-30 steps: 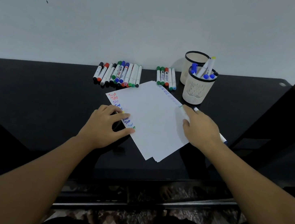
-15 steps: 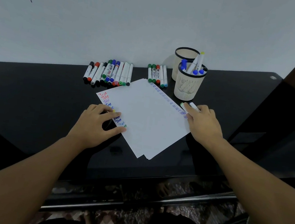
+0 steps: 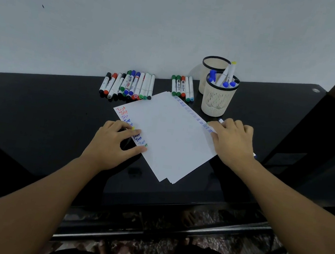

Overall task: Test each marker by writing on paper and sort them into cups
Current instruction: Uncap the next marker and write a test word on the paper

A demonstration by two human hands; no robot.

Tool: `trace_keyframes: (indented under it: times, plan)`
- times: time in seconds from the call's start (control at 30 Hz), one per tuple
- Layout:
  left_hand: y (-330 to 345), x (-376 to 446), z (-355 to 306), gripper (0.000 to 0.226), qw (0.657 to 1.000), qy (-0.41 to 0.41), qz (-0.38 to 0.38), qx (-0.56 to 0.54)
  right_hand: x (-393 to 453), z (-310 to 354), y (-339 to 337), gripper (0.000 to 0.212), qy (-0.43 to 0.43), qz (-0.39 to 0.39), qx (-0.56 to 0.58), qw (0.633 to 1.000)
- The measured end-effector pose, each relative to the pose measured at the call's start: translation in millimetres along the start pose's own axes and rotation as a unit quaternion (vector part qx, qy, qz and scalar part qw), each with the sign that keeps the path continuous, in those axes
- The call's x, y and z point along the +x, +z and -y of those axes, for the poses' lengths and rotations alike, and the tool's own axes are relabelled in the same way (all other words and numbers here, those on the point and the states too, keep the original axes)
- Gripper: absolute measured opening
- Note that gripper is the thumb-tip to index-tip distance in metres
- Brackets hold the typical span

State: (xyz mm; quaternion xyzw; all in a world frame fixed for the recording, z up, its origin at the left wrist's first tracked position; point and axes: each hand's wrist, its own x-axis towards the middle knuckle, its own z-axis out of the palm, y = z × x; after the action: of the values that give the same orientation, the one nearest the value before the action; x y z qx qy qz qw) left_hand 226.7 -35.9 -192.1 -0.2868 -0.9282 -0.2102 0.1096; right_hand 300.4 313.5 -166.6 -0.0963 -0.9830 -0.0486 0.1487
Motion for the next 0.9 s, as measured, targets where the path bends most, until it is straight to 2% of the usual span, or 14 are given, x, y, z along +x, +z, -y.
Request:
trace_keyframes:
  times: [0.13,0.27,0.33,0.47,0.6,0.63,0.67,0.73,0.8,0.87,0.9]
  plan:
    - [-0.1,0.2,0.0,0.068,1.000,-0.002,0.001,0.001,4.6,5.3,-9.4,0.039,-0.015,0.044,0.026,0.999]
    - [-0.3,1.1,0.9,0.068,1.000,-0.003,0.006,0.003,11.8,13.4,-29.5,0.030,0.017,0.037,0.201,0.979]
    - [0.3,1.4,1.0,0.068,1.000,-0.003,0.007,0.006,21.3,17.8,-44.5,0.031,0.066,0.025,0.307,0.949]
    - [-0.1,1.4,0.8,0.068,1.000,-0.004,0.006,0.003,44.2,24.1,-77.1,0.044,0.182,0.051,0.555,0.810]
    - [0.0,1.3,1.4,0.069,1.000,-0.001,0.008,0.006,65.1,20.4,-90.9,0.051,0.198,0.066,0.735,0.645]
    - [0.0,1.1,1.6,0.069,1.000,-0.001,0.009,0.006,68.4,18.2,-92.7,0.051,0.183,0.071,0.755,0.626]
    - [-0.1,1.2,1.7,0.070,1.000,-0.001,0.008,0.005,71.1,15.9,-94.4,0.051,0.160,0.074,0.751,0.636]
    - [-0.3,1.2,1.3,0.070,1.000,-0.001,0.006,0.004,75.8,11.5,-93.9,0.049,0.124,0.065,0.675,0.725]
    - [-0.5,1.4,1.1,0.070,1.000,-0.001,0.008,0.003,81.3,9.3,-90.3,0.041,0.127,0.035,0.582,0.802]
    - [-0.2,1.7,1.4,0.069,1.000,0.000,0.006,0.002,87.2,9.4,-88.5,0.022,0.133,-0.013,0.516,0.846]
    - [0.3,1.8,1.8,0.069,1.000,0.000,0.004,0.002,90.6,9.8,-87.4,0.020,0.133,-0.024,0.490,0.861]
